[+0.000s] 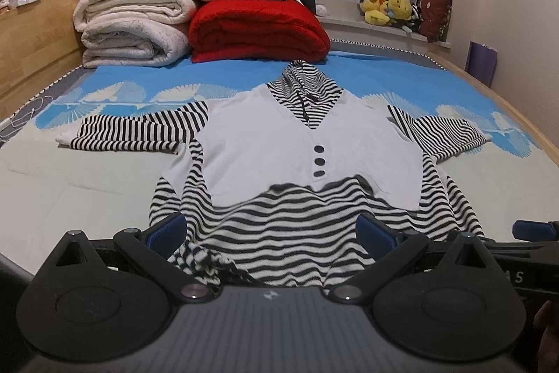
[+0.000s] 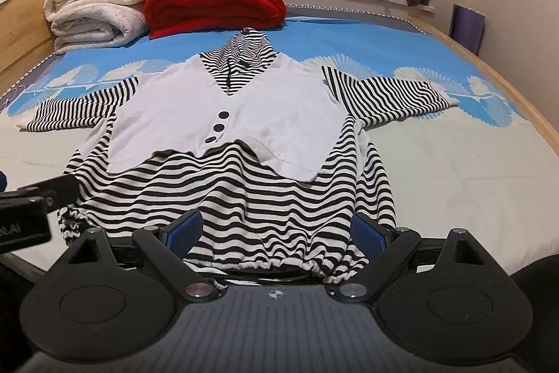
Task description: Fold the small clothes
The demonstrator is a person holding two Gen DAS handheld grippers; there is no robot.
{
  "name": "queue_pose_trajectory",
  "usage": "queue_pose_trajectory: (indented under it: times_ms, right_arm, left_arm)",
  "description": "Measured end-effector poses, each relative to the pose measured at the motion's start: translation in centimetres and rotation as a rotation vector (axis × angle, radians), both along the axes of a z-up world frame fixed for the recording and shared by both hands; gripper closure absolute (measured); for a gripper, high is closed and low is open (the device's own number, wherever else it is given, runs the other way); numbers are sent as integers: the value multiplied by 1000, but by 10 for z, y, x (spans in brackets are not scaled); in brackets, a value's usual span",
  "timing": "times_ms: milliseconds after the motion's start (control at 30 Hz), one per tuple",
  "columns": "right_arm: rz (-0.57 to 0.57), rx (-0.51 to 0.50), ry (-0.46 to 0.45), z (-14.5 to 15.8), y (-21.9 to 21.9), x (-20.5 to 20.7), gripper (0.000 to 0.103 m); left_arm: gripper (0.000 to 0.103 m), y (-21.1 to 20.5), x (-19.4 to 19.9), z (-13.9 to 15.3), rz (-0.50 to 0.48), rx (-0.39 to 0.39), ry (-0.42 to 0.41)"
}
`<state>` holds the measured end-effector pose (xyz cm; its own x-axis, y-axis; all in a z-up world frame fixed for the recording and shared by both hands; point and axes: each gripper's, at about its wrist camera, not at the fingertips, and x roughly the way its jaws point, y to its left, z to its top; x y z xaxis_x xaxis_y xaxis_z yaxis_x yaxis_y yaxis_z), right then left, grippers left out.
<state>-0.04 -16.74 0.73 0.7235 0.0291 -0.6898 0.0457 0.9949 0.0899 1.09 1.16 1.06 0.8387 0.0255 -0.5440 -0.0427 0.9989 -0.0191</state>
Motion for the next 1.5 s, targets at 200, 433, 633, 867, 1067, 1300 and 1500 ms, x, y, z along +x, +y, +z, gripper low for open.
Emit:
queue_pose_trajectory:
  times_ms: [200, 433, 633, 867, 1067, 1300, 1500]
  right_arm:
    - [-35, -2, -63, 9, -12, 4, 20]
    - [-39, 11, -172, 40, -37, 23, 45]
    - [15, -12, -254, 69, -49, 86, 47]
    - [114, -34, -268, 66, -33, 211, 47]
    - [162, -98, -267, 31, 3, 270, 55]
    - [240, -95, -240, 15, 19, 281, 73]
    - [201, -62, -131, 0, 5, 295, 73]
  left_arm:
    - [2, 21, 34, 15, 26, -27, 17]
    - [38, 85, 119, 38, 97, -38, -91]
    - [78, 198, 214, 23, 275, -122, -19]
    - [89, 317, 271, -27, 485, -67, 69]
    - [79, 394, 279, -73, 614, -154, 99]
    - [54, 454, 295, -124, 752, -398, 61]
    - [98, 430, 316, -96, 727, -289, 26]
